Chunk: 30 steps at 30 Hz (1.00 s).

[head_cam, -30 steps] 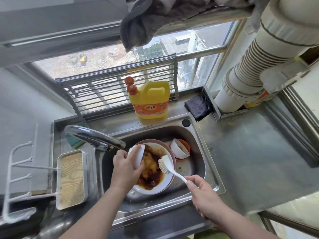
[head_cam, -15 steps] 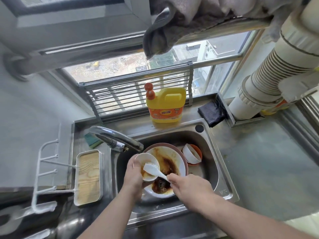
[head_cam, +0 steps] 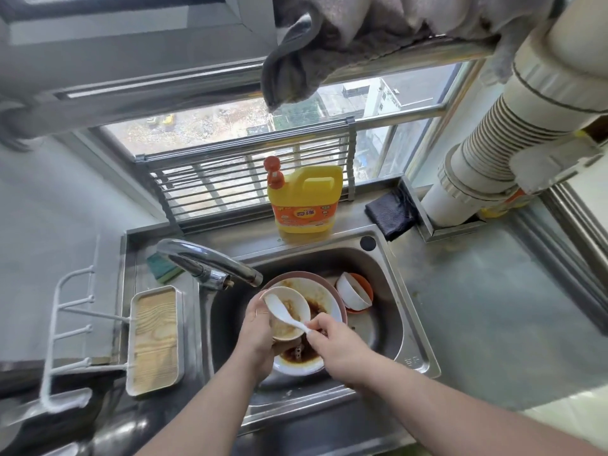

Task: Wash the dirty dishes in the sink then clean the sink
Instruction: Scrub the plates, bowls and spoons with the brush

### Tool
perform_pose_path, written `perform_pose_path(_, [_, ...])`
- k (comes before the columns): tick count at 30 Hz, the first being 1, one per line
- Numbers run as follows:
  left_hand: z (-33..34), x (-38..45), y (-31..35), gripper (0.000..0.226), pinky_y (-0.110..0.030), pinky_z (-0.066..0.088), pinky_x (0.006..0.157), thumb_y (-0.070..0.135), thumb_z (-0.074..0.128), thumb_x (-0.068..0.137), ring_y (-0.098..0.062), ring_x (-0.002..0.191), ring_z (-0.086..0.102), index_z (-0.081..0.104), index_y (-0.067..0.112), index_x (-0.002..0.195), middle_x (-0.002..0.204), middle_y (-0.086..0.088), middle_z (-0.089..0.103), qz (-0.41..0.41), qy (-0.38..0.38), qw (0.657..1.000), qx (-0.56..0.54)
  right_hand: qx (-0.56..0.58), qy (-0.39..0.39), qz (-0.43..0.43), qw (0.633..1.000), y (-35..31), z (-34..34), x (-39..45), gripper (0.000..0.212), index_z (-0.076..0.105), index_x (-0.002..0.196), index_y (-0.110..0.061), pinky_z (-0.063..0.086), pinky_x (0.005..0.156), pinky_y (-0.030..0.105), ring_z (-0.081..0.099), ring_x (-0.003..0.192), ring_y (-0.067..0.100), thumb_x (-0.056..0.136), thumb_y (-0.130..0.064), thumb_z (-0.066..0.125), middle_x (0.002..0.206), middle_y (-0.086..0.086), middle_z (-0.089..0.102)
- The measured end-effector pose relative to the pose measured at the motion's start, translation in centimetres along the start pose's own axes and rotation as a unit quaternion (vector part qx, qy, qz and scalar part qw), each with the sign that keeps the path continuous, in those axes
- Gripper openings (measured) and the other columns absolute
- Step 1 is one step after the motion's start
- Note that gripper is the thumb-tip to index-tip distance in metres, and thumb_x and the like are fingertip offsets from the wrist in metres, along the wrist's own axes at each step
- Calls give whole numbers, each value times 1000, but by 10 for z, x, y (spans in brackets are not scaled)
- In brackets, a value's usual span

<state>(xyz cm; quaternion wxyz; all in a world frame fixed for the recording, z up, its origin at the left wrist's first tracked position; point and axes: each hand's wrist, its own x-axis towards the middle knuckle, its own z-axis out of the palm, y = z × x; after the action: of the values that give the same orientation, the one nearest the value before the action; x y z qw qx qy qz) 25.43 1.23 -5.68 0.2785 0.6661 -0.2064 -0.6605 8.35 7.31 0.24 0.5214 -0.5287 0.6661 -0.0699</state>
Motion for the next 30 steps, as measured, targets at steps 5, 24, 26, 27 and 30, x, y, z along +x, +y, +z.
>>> perform_pose_path(5, [-4, 5, 13, 31, -50, 65, 68, 45, 34, 114, -32, 111, 65, 64, 47, 120, 127, -5, 64, 16, 13, 999, 42, -181, 9, 16, 983, 23, -12, -17, 22, 42, 119, -48, 51, 65, 41, 64, 84, 29, 104, -58, 29, 91, -2, 68])
perform_pose_path(24, [-11, 12, 20, 30, -57, 64, 68, 51, 42, 111, -38, 109, 70, 68, 41, 121, 124, -9, 70, 29, 5, 999, 37, -263, 9, -47, 964, 38, -42, 18, 19, 38, 125, -47, 50, 61, 40, 62, 79, 33, 108, -54, 30, 89, 3, 64])
perform_pose_path(26, [-10, 12, 24, 34, -52, 64, 65, 52, 41, 110, -38, 109, 69, 66, 35, 127, 125, -12, 68, 57, 13, 998, 25, -223, -22, -89, 970, 35, -32, 12, 18, 41, 121, -47, 51, 61, 41, 61, 74, 30, 106, -55, 33, 78, -4, 59])
perform_pose_path(27, [-8, 10, 24, 35, -50, 64, 65, 52, 41, 110, -38, 109, 69, 64, 33, 129, 125, -13, 68, 63, 24, 997, 22, -185, -41, -103, 977, 27, -27, 10, 18, 43, 117, -48, 50, 60, 40, 60, 72, 25, 105, -58, 35, 75, -7, 57])
perform_pose_path(30, [-4, -3, 20, 37, -65, 62, 79, 57, 38, 109, -40, 110, 69, 64, 35, 123, 124, -12, 68, 34, 21, 999, 16, -206, 7, -95, 974, 8, -42, 25, 21, 50, 106, -47, 41, 58, 35, 58, 76, 16, 104, -64, 37, 77, -14, 59])
